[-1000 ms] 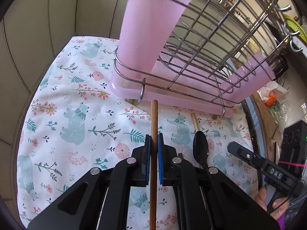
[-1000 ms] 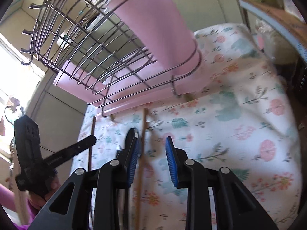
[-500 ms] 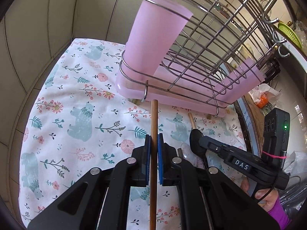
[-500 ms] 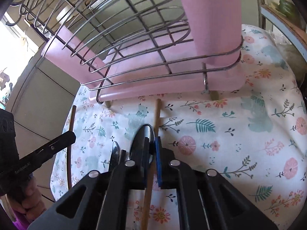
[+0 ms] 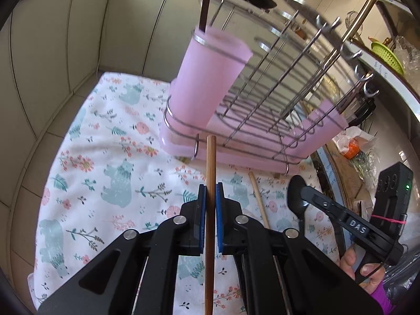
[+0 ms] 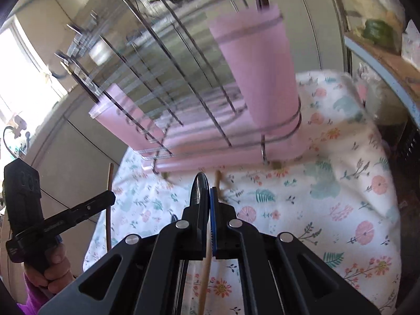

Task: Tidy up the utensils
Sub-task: 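Lift the chopstick with the left gripper while the right gripper lifts the spoon over the pink cup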

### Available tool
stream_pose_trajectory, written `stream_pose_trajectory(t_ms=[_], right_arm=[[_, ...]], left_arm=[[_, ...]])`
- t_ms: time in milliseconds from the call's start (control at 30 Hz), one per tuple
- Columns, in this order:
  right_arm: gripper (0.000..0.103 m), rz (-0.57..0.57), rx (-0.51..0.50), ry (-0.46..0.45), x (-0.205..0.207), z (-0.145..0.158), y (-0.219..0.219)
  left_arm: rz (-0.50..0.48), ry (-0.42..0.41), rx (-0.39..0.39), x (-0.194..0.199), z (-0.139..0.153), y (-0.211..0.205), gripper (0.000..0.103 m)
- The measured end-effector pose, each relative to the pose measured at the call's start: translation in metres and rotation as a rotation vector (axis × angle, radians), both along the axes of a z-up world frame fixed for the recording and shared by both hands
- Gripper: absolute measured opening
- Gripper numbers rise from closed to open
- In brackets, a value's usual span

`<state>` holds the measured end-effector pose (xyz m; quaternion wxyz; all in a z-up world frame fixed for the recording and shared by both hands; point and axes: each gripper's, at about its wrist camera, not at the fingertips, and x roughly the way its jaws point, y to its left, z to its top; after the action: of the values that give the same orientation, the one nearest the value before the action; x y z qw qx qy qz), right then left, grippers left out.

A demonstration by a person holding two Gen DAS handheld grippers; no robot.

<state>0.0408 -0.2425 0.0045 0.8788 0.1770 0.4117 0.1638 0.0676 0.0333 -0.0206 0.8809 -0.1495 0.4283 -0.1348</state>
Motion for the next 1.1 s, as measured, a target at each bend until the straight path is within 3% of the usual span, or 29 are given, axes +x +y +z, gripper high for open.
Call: stream_pose_trajectory(t_ms=[233,500,733,867,1100], right_arm=[[0.002,-0.031,-0.051,-0.174,-0.017,0.041,-0.006],[0.002,-0.081,-0.069,-0.301,-0.019,0.081,-0.021],[0.002,-0.21,-0.08,-0.525,-0.02,0.147,-0.056],[0.002,-0.283,-0.079,-0.638,-0.014,0.176,-0.068],[0.002,-0.373,-0.171,-0.805,0.003,0.193,-0.06]], left_arm=[[0.02,-0.095,-0.028,-0.009,0.026,0.005,0.006],[0.05,-0.21,-0.052,-0.015,0.066,0.015,0.006],[0.074,-0.316,-0.073,-0.022,0.1,0.025,0.006],[0.073,-0.355,-0.089,-0.026,0.106,0.024,0.006],[0.079,-0.396,-0.082,-0.022,0.111,0.022,0.006]])
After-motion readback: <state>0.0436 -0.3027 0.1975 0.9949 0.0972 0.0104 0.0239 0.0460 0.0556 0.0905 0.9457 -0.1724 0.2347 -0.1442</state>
